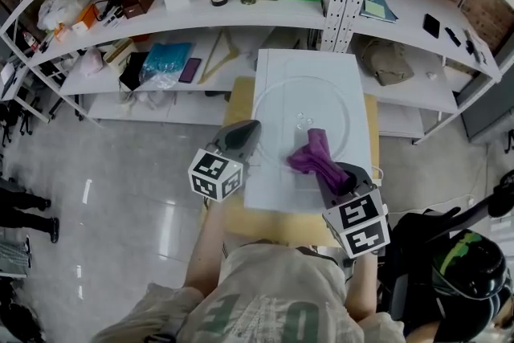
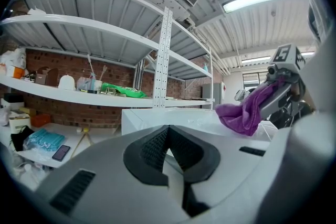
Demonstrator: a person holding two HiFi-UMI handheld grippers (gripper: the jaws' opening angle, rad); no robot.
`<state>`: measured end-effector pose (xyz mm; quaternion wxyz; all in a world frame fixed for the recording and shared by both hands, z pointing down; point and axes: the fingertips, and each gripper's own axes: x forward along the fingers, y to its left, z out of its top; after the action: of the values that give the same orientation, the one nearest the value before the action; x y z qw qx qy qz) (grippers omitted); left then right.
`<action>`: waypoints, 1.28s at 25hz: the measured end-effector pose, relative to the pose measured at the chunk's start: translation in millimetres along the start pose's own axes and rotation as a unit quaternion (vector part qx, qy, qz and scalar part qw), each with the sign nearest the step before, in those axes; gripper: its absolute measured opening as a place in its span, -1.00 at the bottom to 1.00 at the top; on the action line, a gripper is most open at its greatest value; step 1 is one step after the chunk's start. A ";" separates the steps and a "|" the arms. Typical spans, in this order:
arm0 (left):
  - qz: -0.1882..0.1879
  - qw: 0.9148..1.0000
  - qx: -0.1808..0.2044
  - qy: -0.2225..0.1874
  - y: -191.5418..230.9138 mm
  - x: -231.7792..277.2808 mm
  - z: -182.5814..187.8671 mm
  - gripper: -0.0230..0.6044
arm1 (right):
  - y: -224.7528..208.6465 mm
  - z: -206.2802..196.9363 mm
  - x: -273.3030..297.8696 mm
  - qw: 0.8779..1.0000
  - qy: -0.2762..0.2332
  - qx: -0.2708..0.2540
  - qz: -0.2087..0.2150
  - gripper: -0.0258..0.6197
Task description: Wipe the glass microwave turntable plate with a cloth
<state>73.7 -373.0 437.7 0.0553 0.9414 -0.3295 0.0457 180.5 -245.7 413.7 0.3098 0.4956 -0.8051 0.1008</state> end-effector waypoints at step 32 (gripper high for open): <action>0.011 1.000 -0.004 -0.001 0.6 1.2 -0.3 -0.94 | -87.0 6.5 20.0 0.993 0.002 -0.013 -0.114 -0.76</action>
<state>74.3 -374.1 438.1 0.0584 0.9377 -0.3398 0.0436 246.5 -305.9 408.0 0.3278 0.5794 -0.7442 0.0554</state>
